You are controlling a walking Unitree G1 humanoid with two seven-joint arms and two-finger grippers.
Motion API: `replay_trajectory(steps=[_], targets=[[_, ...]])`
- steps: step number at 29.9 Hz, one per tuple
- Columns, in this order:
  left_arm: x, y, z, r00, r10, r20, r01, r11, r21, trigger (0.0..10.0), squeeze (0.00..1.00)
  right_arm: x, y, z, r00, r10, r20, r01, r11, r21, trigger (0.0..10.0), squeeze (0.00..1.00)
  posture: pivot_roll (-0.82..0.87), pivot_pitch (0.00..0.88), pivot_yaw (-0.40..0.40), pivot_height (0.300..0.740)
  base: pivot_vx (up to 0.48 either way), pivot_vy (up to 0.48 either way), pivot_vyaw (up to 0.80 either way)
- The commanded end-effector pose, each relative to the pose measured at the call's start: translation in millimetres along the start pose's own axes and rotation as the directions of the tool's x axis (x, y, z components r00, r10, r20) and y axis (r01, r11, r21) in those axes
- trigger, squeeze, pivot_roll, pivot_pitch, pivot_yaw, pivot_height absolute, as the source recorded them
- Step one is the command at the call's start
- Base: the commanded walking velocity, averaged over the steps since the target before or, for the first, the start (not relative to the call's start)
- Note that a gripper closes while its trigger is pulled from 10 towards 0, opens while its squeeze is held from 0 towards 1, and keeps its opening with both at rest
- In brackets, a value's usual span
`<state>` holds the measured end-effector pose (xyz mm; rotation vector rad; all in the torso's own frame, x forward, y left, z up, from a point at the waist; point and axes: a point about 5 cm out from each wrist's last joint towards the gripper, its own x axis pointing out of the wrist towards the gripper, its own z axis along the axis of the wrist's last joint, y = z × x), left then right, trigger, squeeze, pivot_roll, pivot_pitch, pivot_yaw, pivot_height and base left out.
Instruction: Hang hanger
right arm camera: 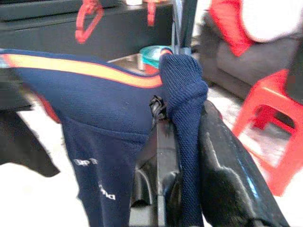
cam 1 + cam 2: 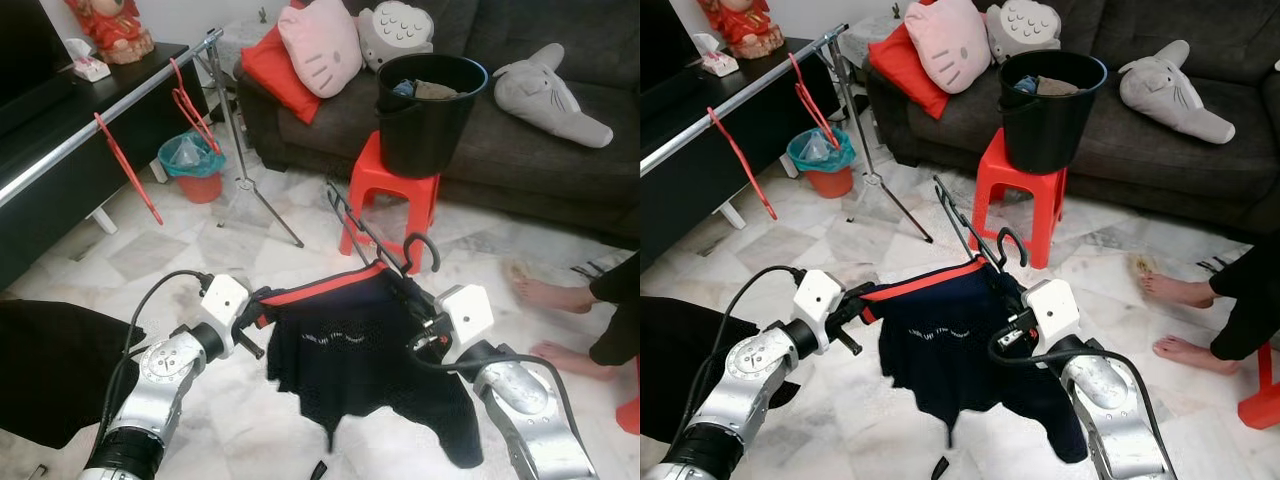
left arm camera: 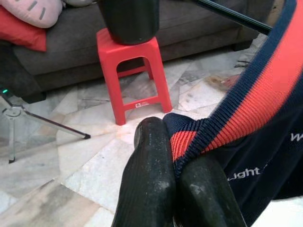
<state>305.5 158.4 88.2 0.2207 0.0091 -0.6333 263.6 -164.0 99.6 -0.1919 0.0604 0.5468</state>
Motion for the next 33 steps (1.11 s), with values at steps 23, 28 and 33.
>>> replay_trajectory(steps=[23, 28, 33], targets=[[-0.6, 7.2, -2, 1.000, -0.016, -0.023, 0.016, 1.000, 0.012, 10.0, 0.00, -31.7, 32.0, 16, 0.907, 0.406, -0.108, -0.406, 0.913, 0.023, 10.0, 0.00, -0.06, 0.066, 0.086, 0.740, 0.000, 0.000, 0.00], [-2.2, 10.5, -3, 0.999, -0.017, -0.033, 0.018, 1.000, 0.023, 10.0, 0.00, -37.8, 32.0, 18, 0.882, 0.448, -0.143, -0.450, 0.893, 0.019, 10.0, 0.00, -0.06, 0.067, 0.084, 0.740, 0.000, 0.000, 0.00], [2.4, 15.9, 2, 1.000, 0.016, -0.012, -0.016, 1.000, 0.024, 10.0, 0.00, -42.3, 34.7, 19, 0.867, 0.471, -0.161, -0.475, 0.880, 0.018, 10.0, 0.00, -0.06, 0.068, 0.083, 0.740, 0.000, 0.000, 0.00]])
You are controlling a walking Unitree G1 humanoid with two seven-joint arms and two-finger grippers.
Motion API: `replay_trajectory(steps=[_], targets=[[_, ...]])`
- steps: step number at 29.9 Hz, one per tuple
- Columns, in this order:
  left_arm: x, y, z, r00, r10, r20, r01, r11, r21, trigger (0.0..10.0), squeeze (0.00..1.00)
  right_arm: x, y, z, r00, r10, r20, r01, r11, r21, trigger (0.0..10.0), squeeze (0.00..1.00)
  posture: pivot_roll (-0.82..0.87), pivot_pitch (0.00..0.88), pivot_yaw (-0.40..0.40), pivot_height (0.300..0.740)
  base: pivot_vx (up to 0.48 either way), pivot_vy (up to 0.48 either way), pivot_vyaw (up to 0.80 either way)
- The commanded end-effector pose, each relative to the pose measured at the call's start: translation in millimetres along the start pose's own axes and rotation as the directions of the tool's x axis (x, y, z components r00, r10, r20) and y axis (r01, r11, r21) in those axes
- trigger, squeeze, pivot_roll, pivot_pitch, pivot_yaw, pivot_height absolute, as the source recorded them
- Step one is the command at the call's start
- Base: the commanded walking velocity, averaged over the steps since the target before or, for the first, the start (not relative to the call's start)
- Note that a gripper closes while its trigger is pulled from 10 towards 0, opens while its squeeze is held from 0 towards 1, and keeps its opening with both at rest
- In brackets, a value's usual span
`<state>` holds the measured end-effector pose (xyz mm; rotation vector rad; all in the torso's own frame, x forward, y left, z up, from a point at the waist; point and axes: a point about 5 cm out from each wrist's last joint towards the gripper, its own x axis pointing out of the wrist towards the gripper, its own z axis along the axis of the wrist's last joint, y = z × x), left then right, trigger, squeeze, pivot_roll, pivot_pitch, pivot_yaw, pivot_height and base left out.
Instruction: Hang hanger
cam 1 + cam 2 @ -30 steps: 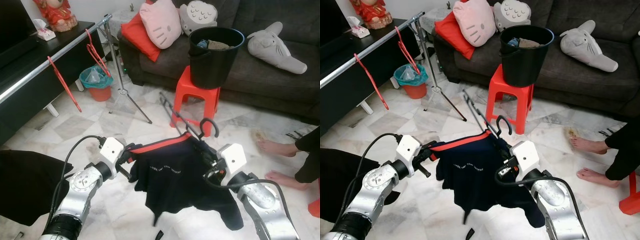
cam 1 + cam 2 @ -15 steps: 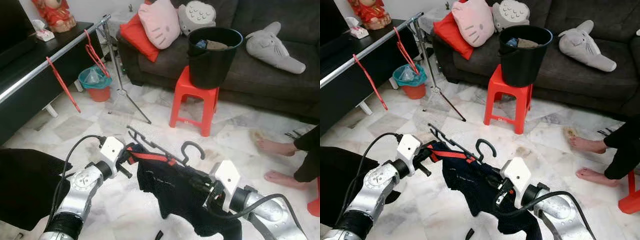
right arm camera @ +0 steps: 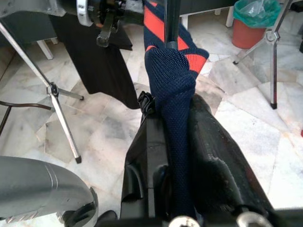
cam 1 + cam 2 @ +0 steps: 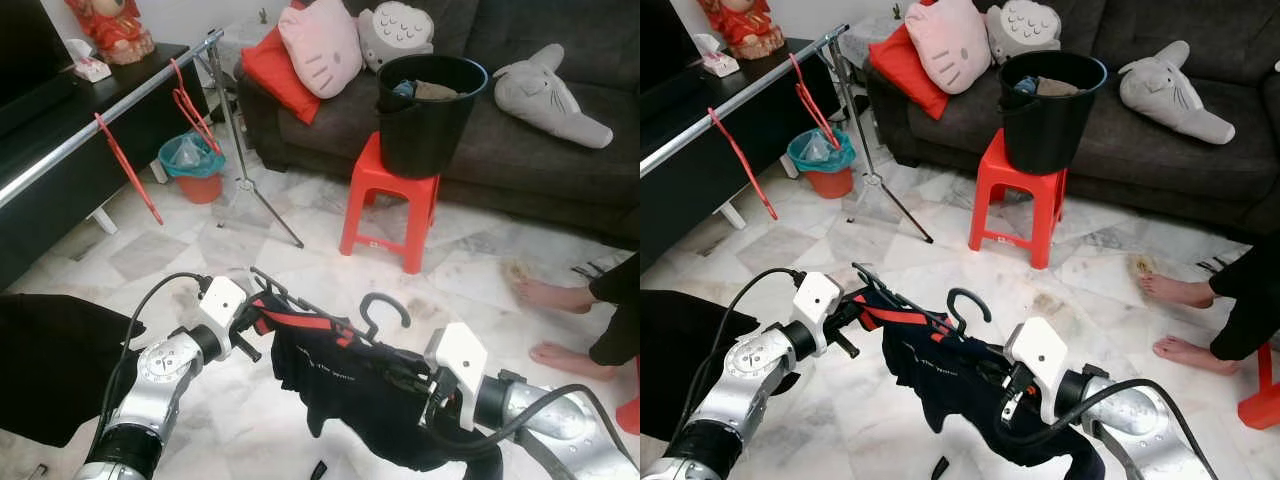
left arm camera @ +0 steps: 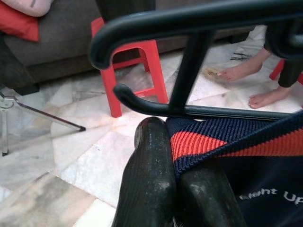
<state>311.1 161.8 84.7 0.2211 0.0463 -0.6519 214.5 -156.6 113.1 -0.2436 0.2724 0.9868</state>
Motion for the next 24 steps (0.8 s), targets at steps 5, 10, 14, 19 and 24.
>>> replay_trajectory(steps=[5, 10, 14, 19, 24], targets=[[6.9, 10.0, 11, 0.999, 0.038, 0.032, -0.040, 0.999, 0.037, 10.0, 0.00, -3.0, 13.0, 9, 0.999, 0.050, 0.010, -0.050, 0.999, -0.009, 10.0, 0.00, -0.07, 0.068, 0.084, 0.740, 0.000, 0.000, 0.00], [11.1, 11.5, 13, 0.998, 0.048, 0.039, -0.049, 0.998, 0.041, 10.0, 0.00, -4.6, 15.7, 9, 0.999, 0.034, 0.008, -0.034, 0.999, 0.001, 10.0, 0.00, -0.07, 0.069, 0.085, 0.740, 0.000, 0.000, 0.00], [14.7, 11.4, 18, 0.999, 0.006, 0.051, -0.008, 0.999, 0.044, 10.0, 0.00, -7.5, 16.7, 6, 1.000, 0.014, -0.016, -0.014, 1.000, 0.019, 10.0, 0.00, -0.07, 0.070, 0.086, 0.740, 0.000, 0.000, 0.00], [13.9, 6.4, 16, 0.997, -0.081, 0.021, 0.079, 0.994, 0.077, 10.0, 0.00, -8.6, 12.8, 3, 0.999, 0.001, -0.035, 0.000, 1.000, 0.024, 10.0, 0.00, -0.07, 0.070, 0.085, 0.740, 0.000, 0.000, 0.00], [11.6, 2.5, 11, 0.989, -0.146, -0.022, 0.147, 0.984, 0.098, 10.0, 0.00, -8.4, 9.5, 6, 0.999, -0.002, -0.038, 0.002, 1.000, 0.016, 10.0, 0.00, -0.06, 0.070, 0.085, 0.740, 0.000, 0.000, 0.00]])
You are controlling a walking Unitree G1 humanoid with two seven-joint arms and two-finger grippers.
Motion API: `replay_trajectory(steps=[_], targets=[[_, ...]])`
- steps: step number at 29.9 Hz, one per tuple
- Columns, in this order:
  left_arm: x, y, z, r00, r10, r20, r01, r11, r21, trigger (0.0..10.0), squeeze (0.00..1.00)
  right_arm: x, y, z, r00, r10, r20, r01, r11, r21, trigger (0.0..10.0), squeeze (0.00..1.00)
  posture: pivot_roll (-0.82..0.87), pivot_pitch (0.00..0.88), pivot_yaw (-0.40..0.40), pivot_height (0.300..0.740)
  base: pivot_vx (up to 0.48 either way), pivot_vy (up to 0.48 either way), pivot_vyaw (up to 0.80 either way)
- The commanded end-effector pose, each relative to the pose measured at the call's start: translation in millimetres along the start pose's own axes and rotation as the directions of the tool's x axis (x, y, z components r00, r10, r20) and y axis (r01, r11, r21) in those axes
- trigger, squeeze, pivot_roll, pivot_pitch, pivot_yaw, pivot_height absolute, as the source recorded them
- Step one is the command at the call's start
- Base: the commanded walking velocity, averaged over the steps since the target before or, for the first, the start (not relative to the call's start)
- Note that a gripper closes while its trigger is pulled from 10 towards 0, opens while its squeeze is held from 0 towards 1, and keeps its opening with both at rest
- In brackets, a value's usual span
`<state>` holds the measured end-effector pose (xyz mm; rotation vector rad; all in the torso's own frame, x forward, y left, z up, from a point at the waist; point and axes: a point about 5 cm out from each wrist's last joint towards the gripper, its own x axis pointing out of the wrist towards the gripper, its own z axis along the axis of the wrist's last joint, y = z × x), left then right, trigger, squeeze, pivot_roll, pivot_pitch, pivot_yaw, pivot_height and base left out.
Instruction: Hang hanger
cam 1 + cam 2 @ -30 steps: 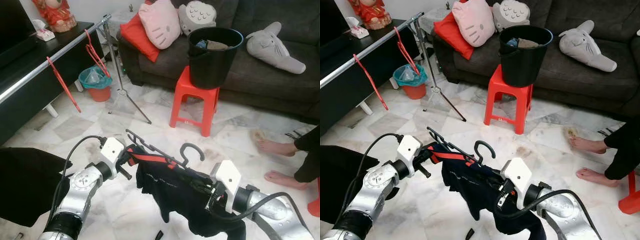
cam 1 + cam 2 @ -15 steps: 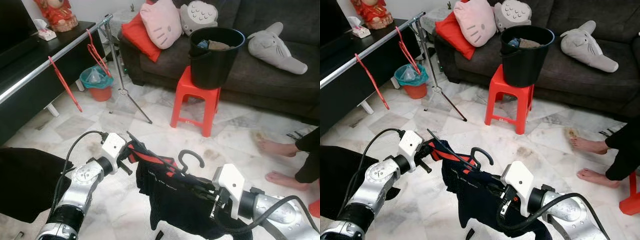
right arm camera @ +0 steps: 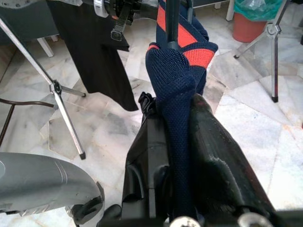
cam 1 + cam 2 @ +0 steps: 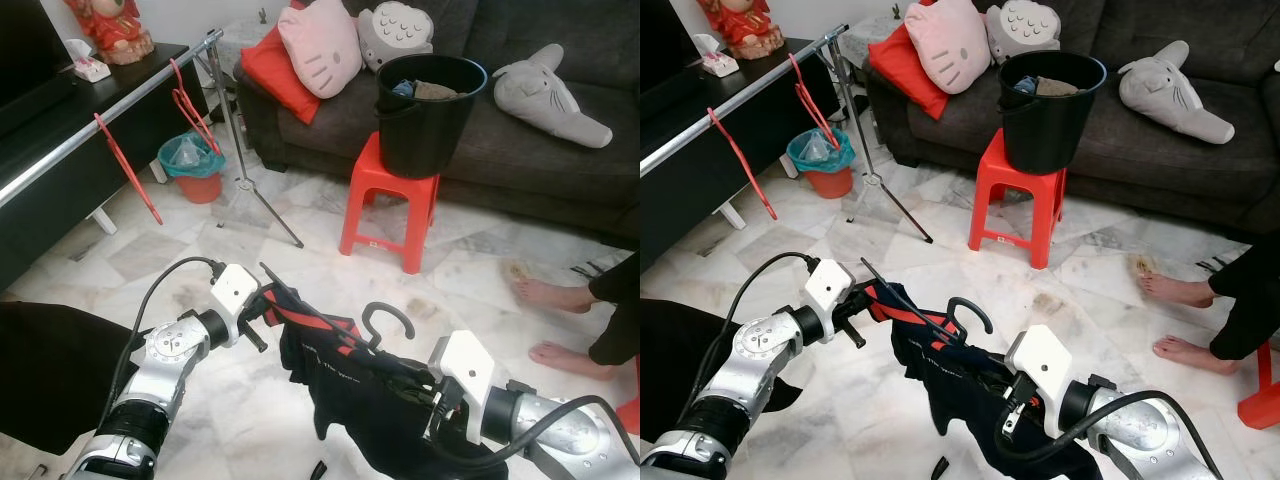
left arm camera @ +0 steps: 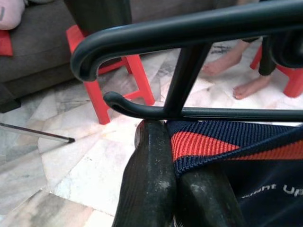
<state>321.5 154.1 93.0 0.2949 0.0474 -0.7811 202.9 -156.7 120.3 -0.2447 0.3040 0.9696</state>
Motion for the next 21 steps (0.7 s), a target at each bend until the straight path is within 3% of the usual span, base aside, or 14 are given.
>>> replay_trajectory(steps=[1, 6, 11, 16, 21], targets=[[-1.1, 0.0, 1, 1.000, -0.027, -0.010, 0.027, 0.999, 0.027, 10.0, 0.00, -0.3, -0.2, 1, 1.000, 0.009, -0.011, -0.009, 1.000, -0.001, 10.0, 0.00, -0.06, 0.070, 0.085, 0.740, 0.000, 0.000, 0.00], [-1.3, 1.2, 1, 1.000, -0.016, -0.004, 0.016, 1.000, 0.026, 10.0, 0.00, -2.4, 0.6, 1, 1.000, 0.023, -0.011, -0.023, 1.000, -0.004, 10.0, 0.00, -0.07, 0.069, 0.084, 0.740, 0.000, 0.000, 0.00], [2.2, 12.4, 11, 0.995, 0.079, 0.054, -0.080, 0.997, 0.011, 10.0, 0.00, -4.1, 13.4, 2, 0.994, 0.112, -0.008, -0.112, 0.994, 0.002, 10.0, 0.00, -0.07, 0.069, 0.082, 0.740, 0.000, 0.000, 0.00], [3.2, 17.2, 15, 0.990, 0.116, 0.075, -0.116, 0.993, 0.001, 10.0, 0.00, -4.6, 15.7, 2, 0.994, 0.114, -0.003, -0.114, 0.994, 0.004, 10.0, 0.00, -0.07, 0.070, 0.082, 0.740, 0.000, 0.000, 0.00], [4.7, 21.9, 19, 0.986, 0.138, 0.098, -0.136, 0.990, -0.025, 10.0, 0.00, -7.1, 15.7, 13, 0.992, 0.066, 0.107, -0.068, 0.998, 0.015, 10.0, 0.00, -0.07, 0.073, 0.082, 0.740, 0.000, 0.000, 0.00]])
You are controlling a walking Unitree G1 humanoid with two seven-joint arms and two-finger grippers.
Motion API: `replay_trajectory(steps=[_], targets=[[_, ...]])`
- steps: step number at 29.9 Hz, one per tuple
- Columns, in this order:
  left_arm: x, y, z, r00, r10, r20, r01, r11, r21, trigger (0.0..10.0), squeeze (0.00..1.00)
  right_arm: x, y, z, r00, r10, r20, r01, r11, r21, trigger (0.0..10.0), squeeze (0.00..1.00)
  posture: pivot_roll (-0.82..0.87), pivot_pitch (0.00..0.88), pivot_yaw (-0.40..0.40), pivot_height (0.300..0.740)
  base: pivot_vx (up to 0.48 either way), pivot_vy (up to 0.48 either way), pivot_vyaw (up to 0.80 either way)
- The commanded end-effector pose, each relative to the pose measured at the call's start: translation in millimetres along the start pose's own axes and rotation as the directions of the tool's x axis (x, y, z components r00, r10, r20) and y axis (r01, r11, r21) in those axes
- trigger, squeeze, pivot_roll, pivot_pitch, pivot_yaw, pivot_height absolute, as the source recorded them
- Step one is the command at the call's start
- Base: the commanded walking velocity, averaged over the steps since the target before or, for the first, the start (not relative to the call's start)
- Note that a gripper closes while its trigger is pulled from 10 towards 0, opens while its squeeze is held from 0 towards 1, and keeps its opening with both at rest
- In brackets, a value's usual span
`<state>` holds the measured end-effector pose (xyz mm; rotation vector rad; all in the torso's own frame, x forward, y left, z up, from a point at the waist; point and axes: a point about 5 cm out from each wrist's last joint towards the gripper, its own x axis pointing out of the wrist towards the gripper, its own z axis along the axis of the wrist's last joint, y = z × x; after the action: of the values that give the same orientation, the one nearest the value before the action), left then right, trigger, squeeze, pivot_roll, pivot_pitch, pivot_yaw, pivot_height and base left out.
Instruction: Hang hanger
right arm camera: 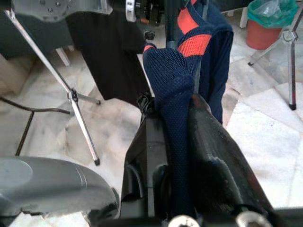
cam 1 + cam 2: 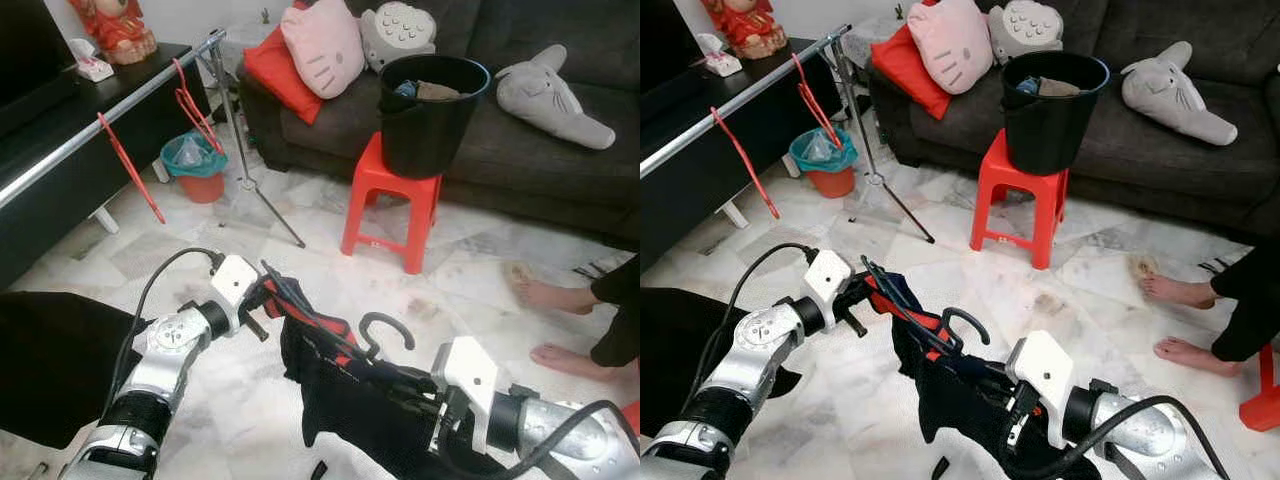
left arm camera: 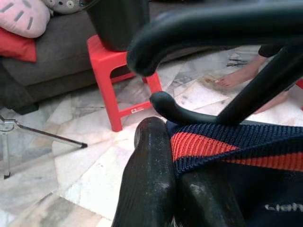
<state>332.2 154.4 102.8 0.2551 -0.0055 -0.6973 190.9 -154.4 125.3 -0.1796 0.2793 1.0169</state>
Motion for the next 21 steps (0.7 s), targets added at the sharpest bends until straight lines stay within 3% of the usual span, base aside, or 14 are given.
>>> replay_trajectory(steps=[1, 4, 7, 16, 21], targets=[[1.3, 9.2, 12, 0.998, 0.021, 0.058, -0.020, 1.000, -0.012, 10.0, 0.00, 0.2, 0.5, 9, 0.998, -0.019, 0.055, 0.020, 1.000, -0.022, 10.0, 0.00, -0.07, 0.073, 0.084, 0.740, 0.000, 0.000, 0.00], [3.0, 2.8, 13, 0.997, -0.041, 0.062, 0.042, 0.999, -0.024, 10.0, 0.00, 0.4, -10.7, 5, 0.995, -0.097, 0.031, 0.097, 0.995, -0.029, 10.0, 0.00, -0.07, 0.072, 0.082, 0.740, 0.000, 0.000, 0.00], [2.5, -1.2, 11, 0.995, -0.092, 0.043, 0.093, 0.995, -0.022, 10.0, 0.00, 0.9, -14.3, 5, 0.994, -0.104, 0.029, 0.105, 0.994, -0.028, 10.0, 0.00, -0.07, 0.071, 0.083, 0.740, 0.000, 0.000, 0.00], [-1.4, -1.7, 7, 0.991, -0.134, 0.023, 0.134, 0.990, -0.031, 10.0, 0.00, -0.4, -6.2, 6, 0.999, -0.012, 0.031, 0.012, 1.000, -0.022, 10.0, 0.00, -0.07, 0.072, 0.080, 0.740, 0.000, 0.000, 0.00], [-1.1, -1.4, 8, 0.992, -0.127, 0.025, 0.127, 0.991, -0.032, 10.0, 0.00, -0.7, -9.5, 2, 0.997, -0.072, 0.009, 0.072, 0.997, 0.012, 10.0, 0.00, -0.07, 0.072, 0.079, 0.740, 0.000, 0.000, 0.00]])
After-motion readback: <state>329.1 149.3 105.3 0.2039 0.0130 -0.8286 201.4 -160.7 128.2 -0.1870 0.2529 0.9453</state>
